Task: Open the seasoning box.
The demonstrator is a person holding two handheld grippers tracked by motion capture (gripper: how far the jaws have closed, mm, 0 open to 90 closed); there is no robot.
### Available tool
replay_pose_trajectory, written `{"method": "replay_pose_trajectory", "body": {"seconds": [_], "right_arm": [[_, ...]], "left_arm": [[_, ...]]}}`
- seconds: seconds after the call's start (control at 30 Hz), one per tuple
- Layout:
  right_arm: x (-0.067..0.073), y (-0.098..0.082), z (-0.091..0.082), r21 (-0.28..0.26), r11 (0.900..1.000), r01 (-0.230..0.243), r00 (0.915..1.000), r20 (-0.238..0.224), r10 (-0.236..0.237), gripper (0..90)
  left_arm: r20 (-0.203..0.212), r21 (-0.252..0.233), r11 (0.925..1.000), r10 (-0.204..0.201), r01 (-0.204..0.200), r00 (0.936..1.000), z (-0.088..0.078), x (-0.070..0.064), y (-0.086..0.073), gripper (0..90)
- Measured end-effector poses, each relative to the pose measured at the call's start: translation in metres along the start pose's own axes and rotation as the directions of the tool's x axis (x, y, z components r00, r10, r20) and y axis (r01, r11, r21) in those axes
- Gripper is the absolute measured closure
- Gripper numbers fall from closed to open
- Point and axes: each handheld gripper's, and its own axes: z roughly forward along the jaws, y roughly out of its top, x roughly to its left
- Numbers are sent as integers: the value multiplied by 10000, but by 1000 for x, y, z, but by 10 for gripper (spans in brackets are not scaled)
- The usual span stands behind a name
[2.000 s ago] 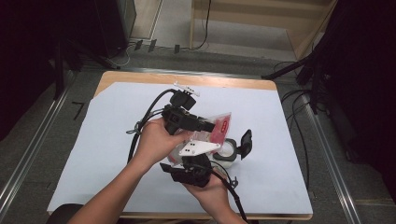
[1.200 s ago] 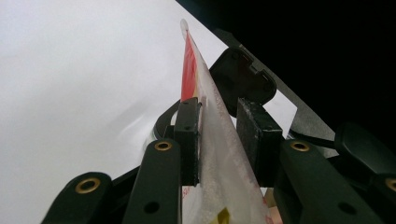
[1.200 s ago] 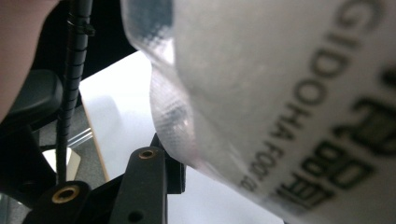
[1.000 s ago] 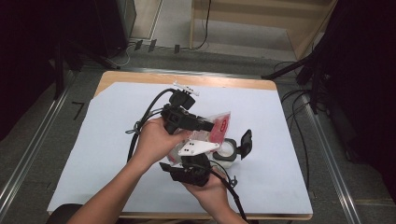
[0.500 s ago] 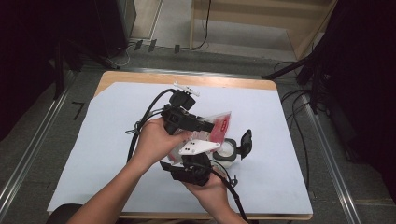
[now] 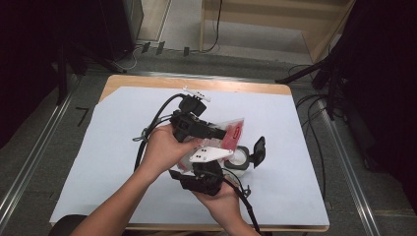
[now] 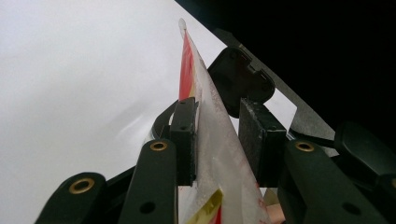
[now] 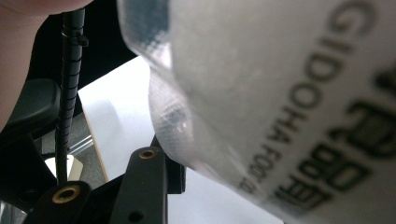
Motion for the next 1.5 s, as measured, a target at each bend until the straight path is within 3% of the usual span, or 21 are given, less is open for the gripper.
{"method": "replay_pose_trajectory", "body": {"seconds": [0.47, 0.7, 1.5], "right_arm": [[-1, 0, 0, 29, 10000, -20, 10000, -33, 20, 639], [1, -1, 0, 117, 9993, 341, 9993, 136, -343, 639], [0, 0, -2, -45, 9997, 229, 9997, 128, -228, 642]], "left_arm": [[21, -85, 10000, 32, -32, 10000, 1, -1, 0, 687], [-42, -93, 9999, 138, -138, 9999, 1, -3, 0, 703], [-10, -202, 9996, 212, -212, 9998, 1, -6, 0, 692]]}}
